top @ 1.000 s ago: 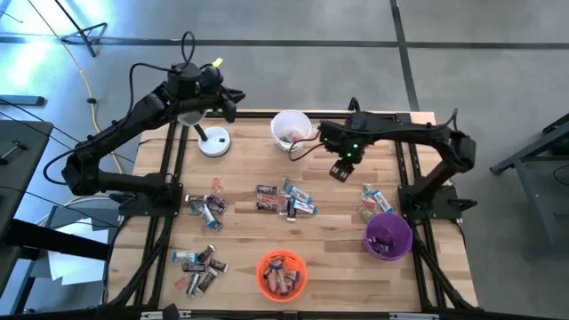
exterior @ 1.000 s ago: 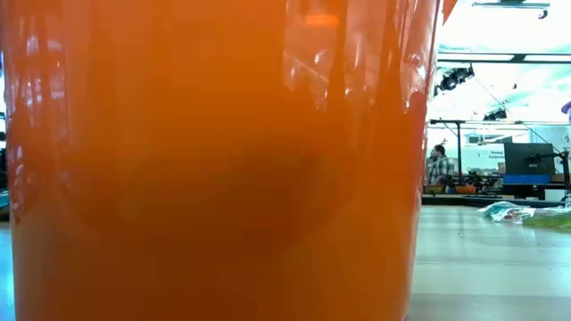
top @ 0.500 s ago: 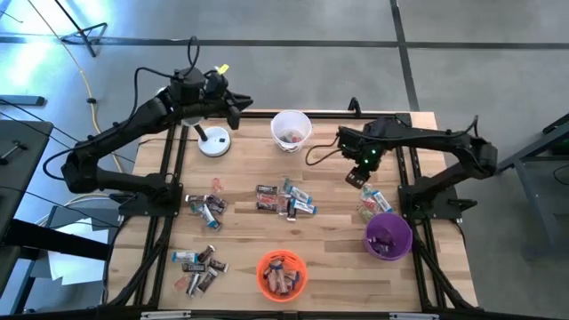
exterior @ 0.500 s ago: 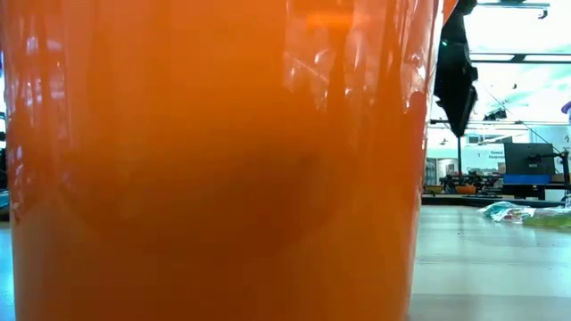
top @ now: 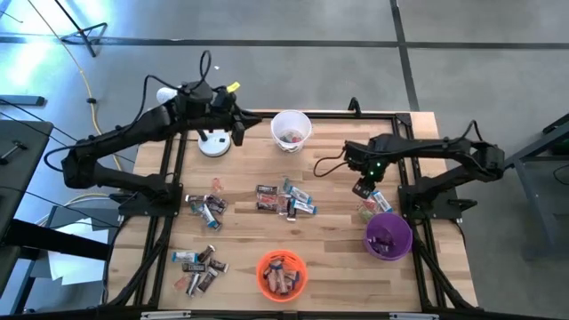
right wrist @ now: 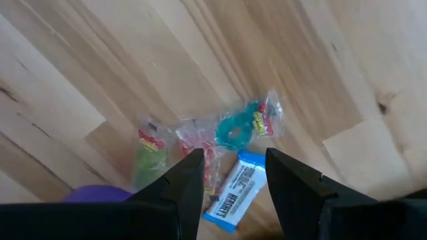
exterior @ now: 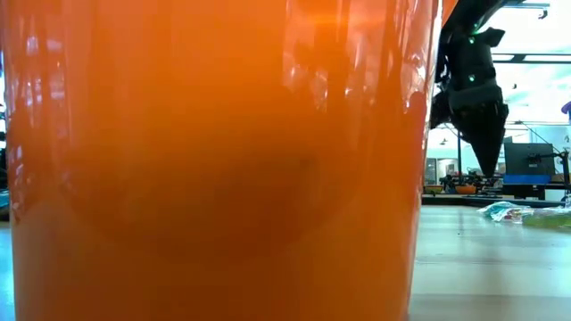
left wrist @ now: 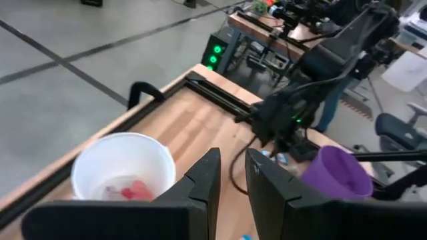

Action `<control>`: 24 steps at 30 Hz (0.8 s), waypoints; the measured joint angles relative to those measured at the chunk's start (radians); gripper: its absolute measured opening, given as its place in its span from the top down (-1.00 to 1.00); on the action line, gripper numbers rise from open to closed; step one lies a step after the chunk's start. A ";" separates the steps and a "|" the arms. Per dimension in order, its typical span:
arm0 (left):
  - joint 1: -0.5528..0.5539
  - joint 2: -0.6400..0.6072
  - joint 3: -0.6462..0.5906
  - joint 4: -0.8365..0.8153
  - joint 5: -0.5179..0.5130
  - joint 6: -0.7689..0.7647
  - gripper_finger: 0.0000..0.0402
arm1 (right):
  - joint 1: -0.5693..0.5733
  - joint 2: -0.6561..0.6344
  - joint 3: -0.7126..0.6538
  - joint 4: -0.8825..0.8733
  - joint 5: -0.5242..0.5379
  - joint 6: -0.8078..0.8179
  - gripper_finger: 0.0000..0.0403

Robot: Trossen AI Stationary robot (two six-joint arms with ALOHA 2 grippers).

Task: Organize candy in baskets
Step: Put the blue gummy into the white bucket

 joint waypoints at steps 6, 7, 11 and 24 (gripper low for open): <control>-0.062 0.021 0.000 -0.011 -0.003 -0.026 0.72 | 0.000 0.000 -0.069 0.088 -0.004 -0.008 0.24; -0.068 0.022 0.000 -0.008 -0.002 -0.035 0.72 | 0.000 0.000 -0.081 0.108 -0.004 -0.008 0.24; -0.091 0.023 0.000 -0.009 -0.004 -0.062 0.72 | 0.000 0.000 -0.127 0.193 -0.004 0.015 0.24; -0.115 0.023 0.000 -0.009 -0.007 -0.066 0.72 | 0.007 0.000 -0.139 0.236 0.139 0.433 0.24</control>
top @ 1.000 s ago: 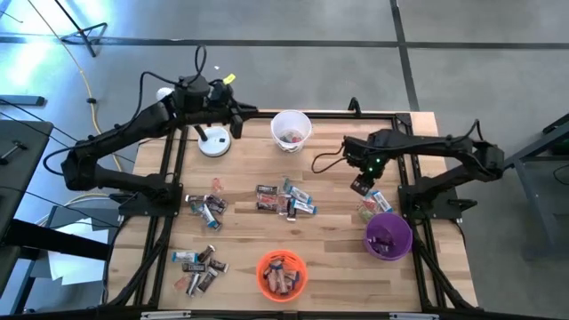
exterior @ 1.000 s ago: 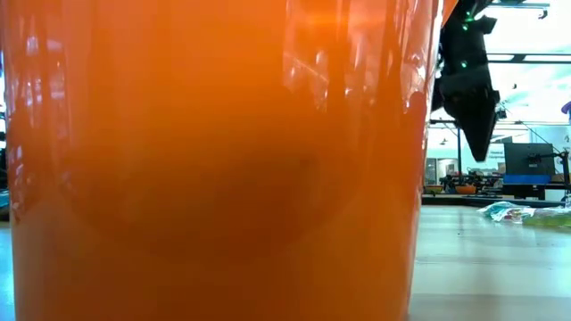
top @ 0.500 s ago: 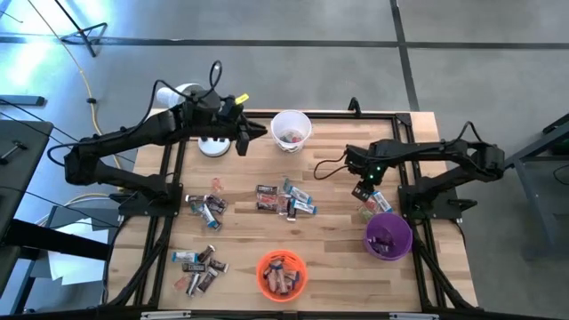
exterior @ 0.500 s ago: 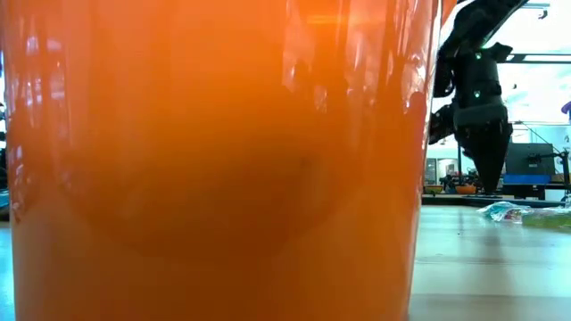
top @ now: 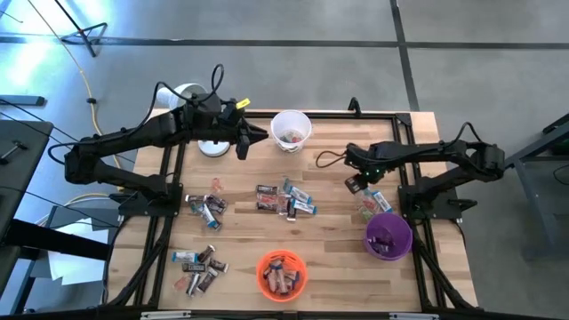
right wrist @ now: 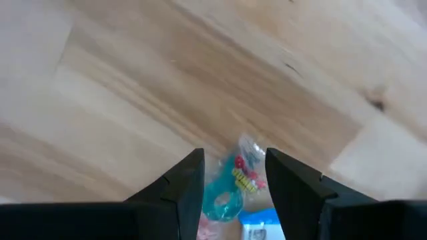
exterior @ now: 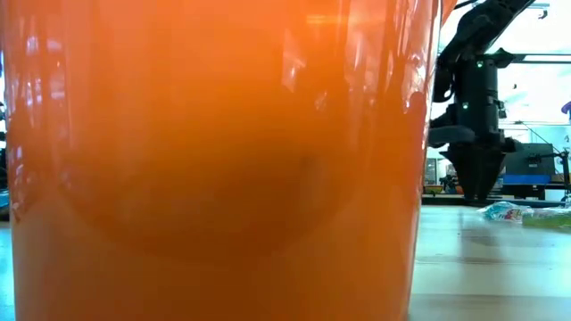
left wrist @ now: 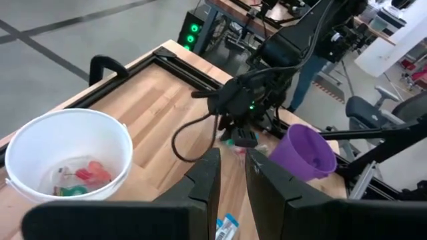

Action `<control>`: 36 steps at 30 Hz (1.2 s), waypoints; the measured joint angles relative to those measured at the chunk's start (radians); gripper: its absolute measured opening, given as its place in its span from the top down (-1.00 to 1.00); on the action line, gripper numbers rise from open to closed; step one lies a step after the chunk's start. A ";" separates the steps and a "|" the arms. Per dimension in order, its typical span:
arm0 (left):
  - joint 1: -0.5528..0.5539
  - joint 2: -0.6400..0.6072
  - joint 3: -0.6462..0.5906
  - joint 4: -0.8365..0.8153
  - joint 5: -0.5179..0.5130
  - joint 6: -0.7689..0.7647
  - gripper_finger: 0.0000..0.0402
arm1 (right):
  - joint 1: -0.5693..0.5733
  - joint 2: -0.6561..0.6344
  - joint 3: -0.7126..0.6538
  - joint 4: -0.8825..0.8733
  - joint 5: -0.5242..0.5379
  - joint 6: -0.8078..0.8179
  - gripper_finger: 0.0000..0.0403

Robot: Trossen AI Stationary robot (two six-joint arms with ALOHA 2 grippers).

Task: Organize candy in baskets
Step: Put the blue gummy into the white bucket

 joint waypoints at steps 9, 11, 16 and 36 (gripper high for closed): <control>0.001 0.000 0.000 -0.001 0.005 0.020 0.72 | 0.127 0.000 -0.008 -0.034 0.011 0.263 0.24; 0.001 0.000 0.000 -0.001 0.005 0.027 0.72 | 0.156 0.000 -0.008 -0.034 0.025 0.324 0.24; 0.001 0.000 0.000 -0.001 0.006 0.040 0.72 | 0.212 0.000 -0.008 -0.042 0.103 0.456 0.24; 0.005 -0.029 0.000 0.007 0.000 0.081 0.72 | 0.223 0.166 -0.002 0.007 0.061 0.502 0.24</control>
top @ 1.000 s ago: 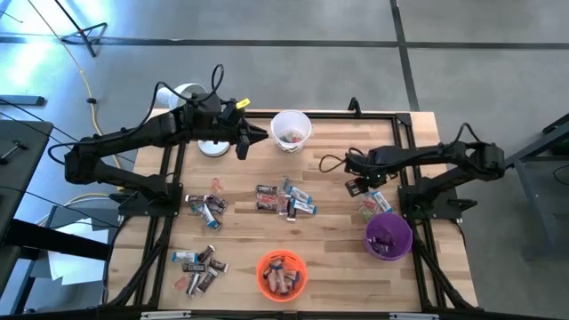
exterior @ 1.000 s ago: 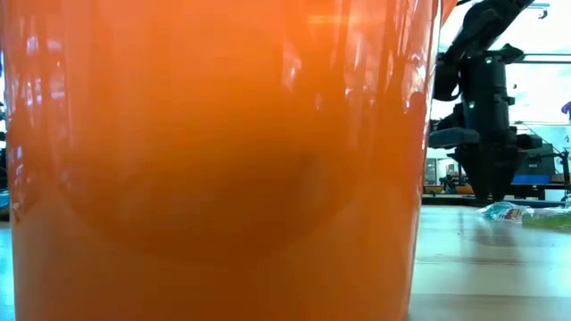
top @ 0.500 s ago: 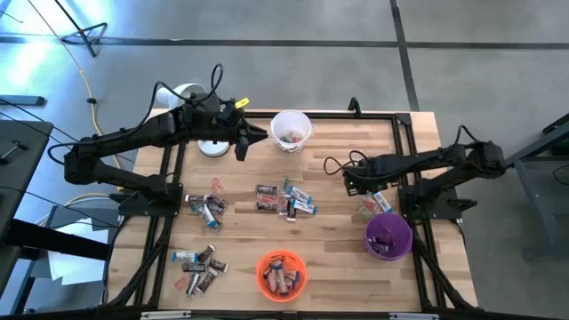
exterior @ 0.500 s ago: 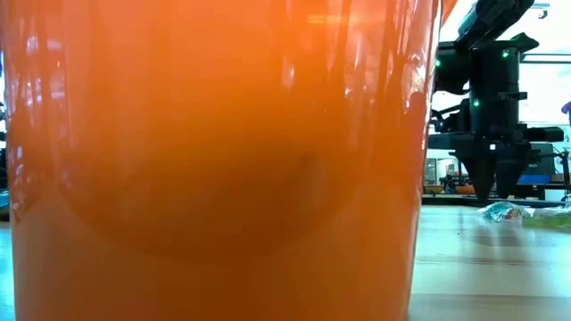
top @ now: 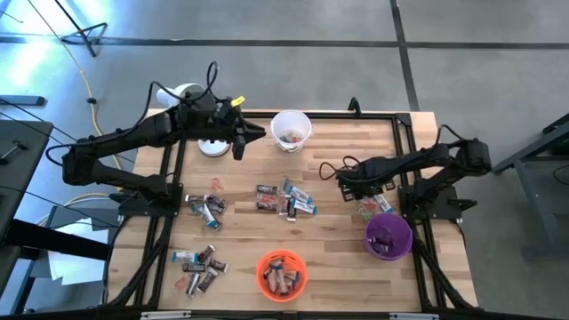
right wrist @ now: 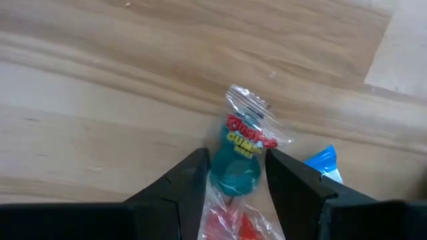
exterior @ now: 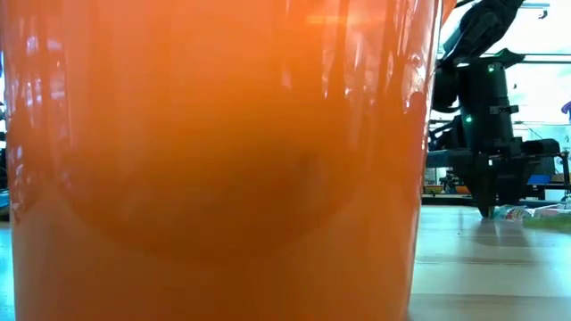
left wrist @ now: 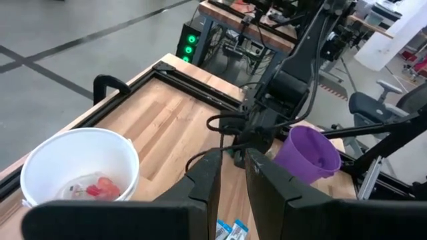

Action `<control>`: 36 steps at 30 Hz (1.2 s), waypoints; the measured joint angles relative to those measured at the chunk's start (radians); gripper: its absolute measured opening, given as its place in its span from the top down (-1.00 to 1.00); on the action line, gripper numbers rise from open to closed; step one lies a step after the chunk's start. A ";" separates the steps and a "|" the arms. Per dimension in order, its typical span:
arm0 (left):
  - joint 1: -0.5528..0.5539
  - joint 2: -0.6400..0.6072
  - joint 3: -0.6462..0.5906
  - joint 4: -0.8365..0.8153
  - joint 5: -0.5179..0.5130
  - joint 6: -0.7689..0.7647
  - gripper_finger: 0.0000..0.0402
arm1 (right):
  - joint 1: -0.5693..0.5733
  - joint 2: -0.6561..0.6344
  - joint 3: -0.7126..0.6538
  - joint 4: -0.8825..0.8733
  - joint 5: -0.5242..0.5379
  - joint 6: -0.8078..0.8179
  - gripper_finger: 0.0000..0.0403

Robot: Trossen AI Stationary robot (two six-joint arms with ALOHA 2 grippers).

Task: Organize candy in baskets
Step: Put the blue gummy into the white bucket

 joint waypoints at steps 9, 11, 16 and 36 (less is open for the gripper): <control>0.000 0.000 0.000 0.001 -0.008 0.000 0.72 | 0.000 -0.015 -0.003 0.017 -0.018 -0.010 0.54; 0.000 0.000 0.000 0.002 -0.011 0.000 0.72 | 0.000 -0.017 -0.003 0.020 -0.022 -0.012 0.72; 0.000 -0.004 0.000 0.001 -0.023 -0.006 0.72 | -0.001 -0.017 -0.003 0.013 -0.049 -0.035 0.93; 0.000 -0.011 0.000 0.002 -0.094 -0.007 0.72 | -0.061 -0.240 0.304 -0.115 0.168 -0.320 0.99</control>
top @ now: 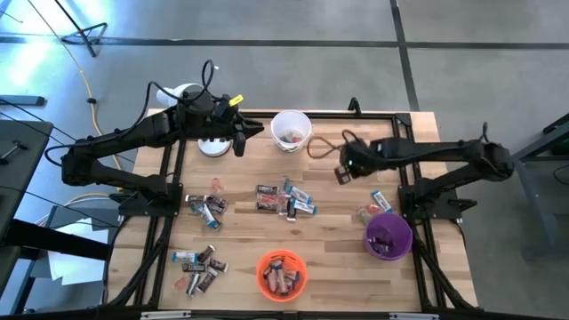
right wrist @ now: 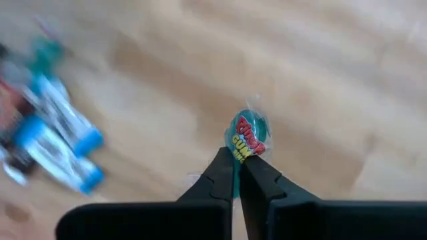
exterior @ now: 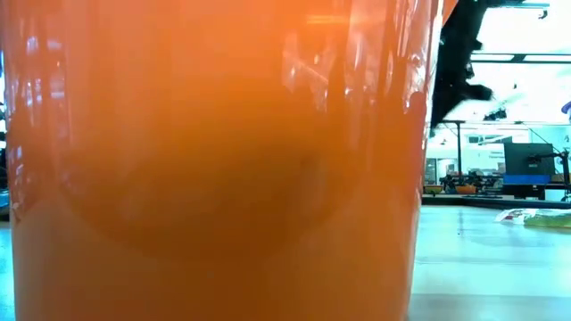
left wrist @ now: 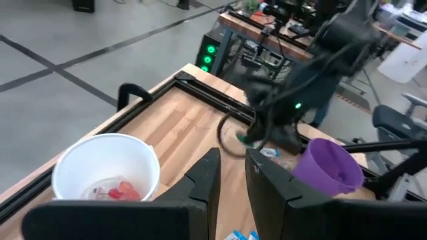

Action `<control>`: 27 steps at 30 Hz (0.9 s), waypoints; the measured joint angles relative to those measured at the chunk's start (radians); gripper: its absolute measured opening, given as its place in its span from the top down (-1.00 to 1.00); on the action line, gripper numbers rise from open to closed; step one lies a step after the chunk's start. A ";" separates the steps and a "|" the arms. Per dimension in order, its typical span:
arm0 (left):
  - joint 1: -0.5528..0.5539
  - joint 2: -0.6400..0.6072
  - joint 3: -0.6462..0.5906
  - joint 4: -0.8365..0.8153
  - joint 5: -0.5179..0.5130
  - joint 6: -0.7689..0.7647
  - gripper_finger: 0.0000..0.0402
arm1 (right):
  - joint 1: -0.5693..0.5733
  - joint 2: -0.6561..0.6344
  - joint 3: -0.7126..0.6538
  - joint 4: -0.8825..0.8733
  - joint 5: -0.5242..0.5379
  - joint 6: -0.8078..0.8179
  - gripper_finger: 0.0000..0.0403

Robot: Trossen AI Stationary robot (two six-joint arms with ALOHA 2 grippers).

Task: Organize candy in baskets
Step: Put the blue gummy into the white bucket

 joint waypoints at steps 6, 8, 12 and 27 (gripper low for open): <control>0.000 0.000 0.000 0.014 -0.013 0.000 0.72 | -0.108 0.006 0.120 0.186 0.145 -0.311 1.00; 0.000 0.000 0.000 0.025 -0.013 -0.002 0.72 | -0.153 0.017 0.137 0.307 0.113 -0.381 1.00; 0.000 0.000 0.000 0.026 -0.013 -0.019 0.72 | -0.235 0.057 0.146 0.507 0.014 -0.456 1.00; 0.001 0.001 0.000 0.052 -0.073 -0.047 0.72 | -0.354 0.392 0.251 0.766 -0.290 -0.536 1.00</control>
